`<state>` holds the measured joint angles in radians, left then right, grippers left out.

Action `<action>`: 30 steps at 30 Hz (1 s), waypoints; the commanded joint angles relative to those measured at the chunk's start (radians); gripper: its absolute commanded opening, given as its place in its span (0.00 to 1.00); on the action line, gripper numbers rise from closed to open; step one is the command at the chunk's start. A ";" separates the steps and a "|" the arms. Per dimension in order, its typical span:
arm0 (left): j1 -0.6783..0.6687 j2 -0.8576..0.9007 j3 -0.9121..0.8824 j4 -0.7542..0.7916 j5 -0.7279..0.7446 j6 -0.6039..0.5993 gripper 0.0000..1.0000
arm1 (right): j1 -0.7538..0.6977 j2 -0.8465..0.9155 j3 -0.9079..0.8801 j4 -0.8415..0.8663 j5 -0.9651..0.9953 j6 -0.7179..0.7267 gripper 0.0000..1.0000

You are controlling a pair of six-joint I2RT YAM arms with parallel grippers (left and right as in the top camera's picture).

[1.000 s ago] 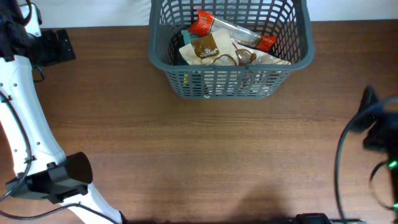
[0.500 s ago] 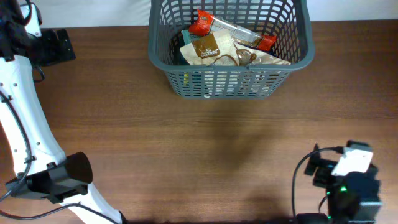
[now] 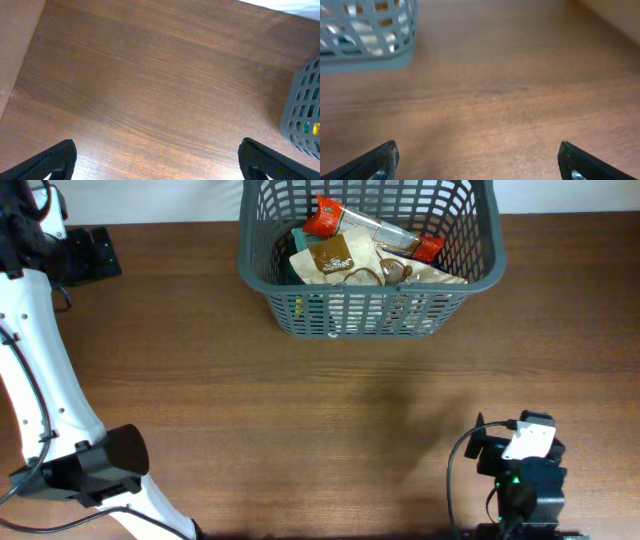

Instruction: Pack container

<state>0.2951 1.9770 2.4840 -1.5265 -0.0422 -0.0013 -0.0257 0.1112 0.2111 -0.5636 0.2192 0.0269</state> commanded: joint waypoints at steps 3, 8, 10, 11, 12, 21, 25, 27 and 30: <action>0.003 0.004 -0.001 -0.001 -0.007 -0.010 0.99 | -0.010 -0.035 -0.049 0.011 -0.006 0.012 0.99; 0.003 0.004 -0.001 -0.001 -0.007 -0.010 0.99 | -0.010 -0.048 -0.064 0.026 -0.006 0.012 0.99; 0.003 0.004 -0.001 0.000 -0.007 -0.010 0.99 | -0.010 -0.055 -0.064 0.025 -0.006 0.012 0.99; 0.003 0.004 -0.001 -0.001 -0.007 -0.010 0.99 | -0.010 -0.059 -0.064 0.025 -0.006 0.012 0.99; 0.003 0.004 -0.001 0.000 -0.007 -0.010 0.99 | -0.010 -0.061 -0.064 0.025 -0.006 0.012 0.99; 0.003 0.004 -0.001 -0.001 -0.007 -0.010 0.99 | -0.009 -0.061 -0.064 0.025 -0.006 0.012 0.99; 0.003 0.004 -0.001 -0.001 -0.007 -0.010 0.99 | -0.009 -0.061 -0.064 0.025 -0.006 0.012 0.99; 0.003 0.004 -0.001 -0.001 -0.007 -0.010 0.99 | -0.009 -0.061 -0.064 0.025 -0.006 0.012 0.99; 0.003 0.004 -0.001 -0.001 -0.007 -0.010 0.99 | -0.009 -0.061 -0.064 0.025 -0.006 0.012 0.99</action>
<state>0.2951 1.9770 2.4840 -1.5265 -0.0422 -0.0013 -0.0257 0.0616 0.1566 -0.5442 0.2188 0.0269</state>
